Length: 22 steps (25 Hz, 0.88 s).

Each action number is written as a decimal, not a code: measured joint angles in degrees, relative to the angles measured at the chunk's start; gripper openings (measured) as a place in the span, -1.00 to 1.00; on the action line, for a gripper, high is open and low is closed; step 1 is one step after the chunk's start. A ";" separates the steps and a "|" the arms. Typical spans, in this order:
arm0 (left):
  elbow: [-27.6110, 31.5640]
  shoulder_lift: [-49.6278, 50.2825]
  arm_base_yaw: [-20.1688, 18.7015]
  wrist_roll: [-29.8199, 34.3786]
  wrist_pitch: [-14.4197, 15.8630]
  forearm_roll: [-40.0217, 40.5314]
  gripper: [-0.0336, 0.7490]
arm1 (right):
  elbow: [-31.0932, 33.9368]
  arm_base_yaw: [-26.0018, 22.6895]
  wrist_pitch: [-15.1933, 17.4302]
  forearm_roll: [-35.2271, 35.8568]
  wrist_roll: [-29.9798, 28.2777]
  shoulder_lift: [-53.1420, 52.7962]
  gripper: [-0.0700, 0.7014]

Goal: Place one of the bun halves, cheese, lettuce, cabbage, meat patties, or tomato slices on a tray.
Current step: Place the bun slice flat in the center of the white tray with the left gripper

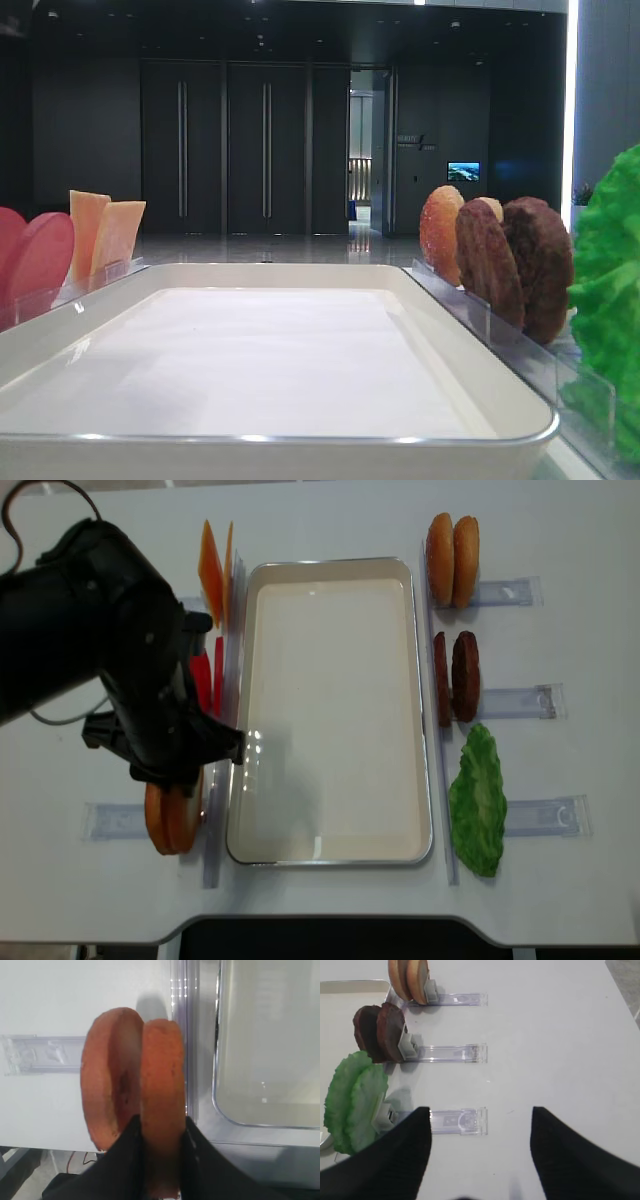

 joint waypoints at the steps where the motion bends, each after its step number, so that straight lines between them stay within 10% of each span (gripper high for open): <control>1: -0.52 -0.62 0.00 0.00 0.16 -0.33 -0.55 | 0.00 0.00 0.00 0.00 0.00 0.00 0.26; 11: -3.11 -4.97 0.00 1.74 -0.87 -5.46 -0.55 | 0.00 0.00 0.00 0.01 0.00 0.00 0.26; 22: 0.98 -5.60 3.32 17.88 -21.16 -27.05 -0.56 | 0.00 0.00 0.00 0.01 0.00 0.00 0.26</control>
